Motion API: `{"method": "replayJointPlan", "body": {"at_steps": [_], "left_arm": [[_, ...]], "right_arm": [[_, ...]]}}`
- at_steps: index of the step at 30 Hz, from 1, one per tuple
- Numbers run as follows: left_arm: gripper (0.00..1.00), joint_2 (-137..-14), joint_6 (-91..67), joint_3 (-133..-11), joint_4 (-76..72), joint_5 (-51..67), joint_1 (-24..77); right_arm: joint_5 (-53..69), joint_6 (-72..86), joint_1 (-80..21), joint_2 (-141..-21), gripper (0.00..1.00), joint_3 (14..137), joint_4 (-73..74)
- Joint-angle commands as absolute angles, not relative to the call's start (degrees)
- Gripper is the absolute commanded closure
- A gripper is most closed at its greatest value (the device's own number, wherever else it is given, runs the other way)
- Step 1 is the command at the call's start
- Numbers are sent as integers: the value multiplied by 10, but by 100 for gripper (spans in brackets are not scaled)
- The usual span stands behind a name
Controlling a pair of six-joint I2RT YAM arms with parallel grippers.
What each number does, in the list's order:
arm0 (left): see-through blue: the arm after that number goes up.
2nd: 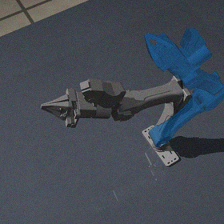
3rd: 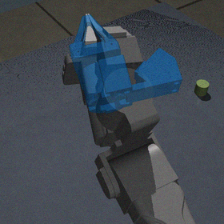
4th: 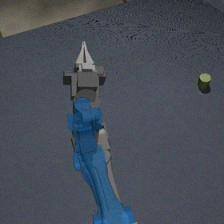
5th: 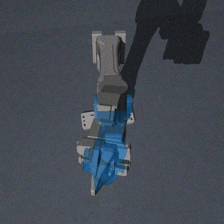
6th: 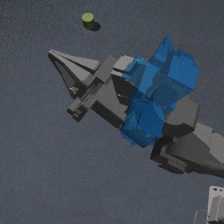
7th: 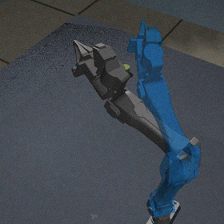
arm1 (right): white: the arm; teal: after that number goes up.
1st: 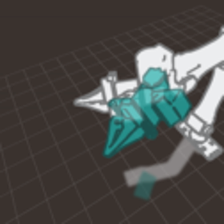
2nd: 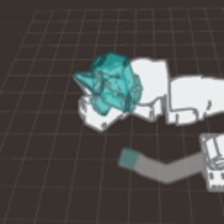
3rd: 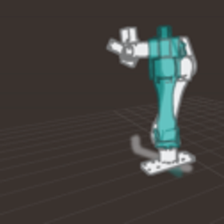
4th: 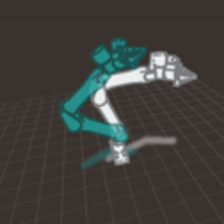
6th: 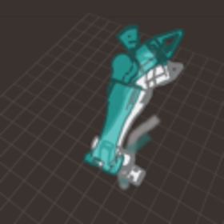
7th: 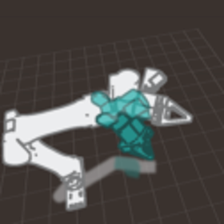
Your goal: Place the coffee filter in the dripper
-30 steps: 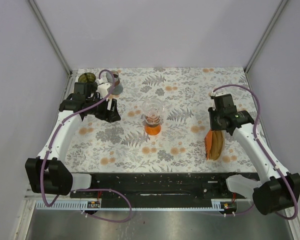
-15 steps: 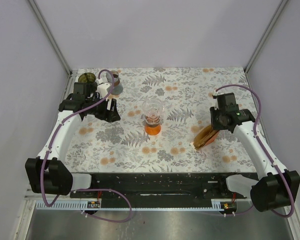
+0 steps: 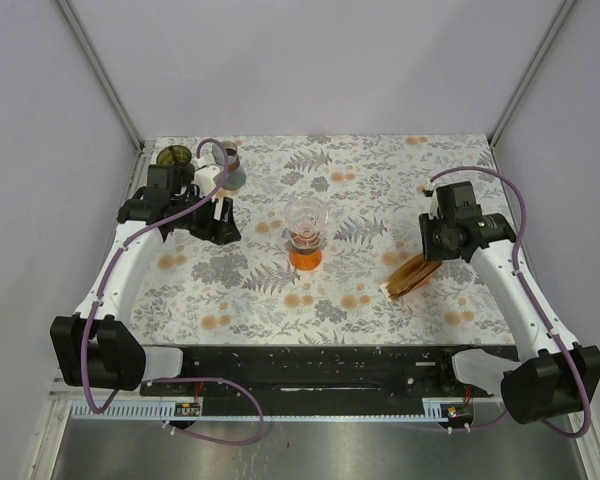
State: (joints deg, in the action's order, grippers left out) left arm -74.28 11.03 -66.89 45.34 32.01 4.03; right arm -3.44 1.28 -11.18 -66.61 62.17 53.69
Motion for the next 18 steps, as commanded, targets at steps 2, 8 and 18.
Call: {"method": "replayJointPlan", "body": {"at_steps": [2, 8, 18], "left_arm": [[25, -737, 119, -667, 432, 341, 36], [25, -737, 120, -667, 432, 340, 36], [24, -737, 121, -667, 432, 344, 35]], "right_arm": [[-32, 7, -110, -666, 64, 671, 576], [-45, 54, -111, -711, 64, 686, 595], [-64, 99, -110, -753, 67, 687, 604]]}}
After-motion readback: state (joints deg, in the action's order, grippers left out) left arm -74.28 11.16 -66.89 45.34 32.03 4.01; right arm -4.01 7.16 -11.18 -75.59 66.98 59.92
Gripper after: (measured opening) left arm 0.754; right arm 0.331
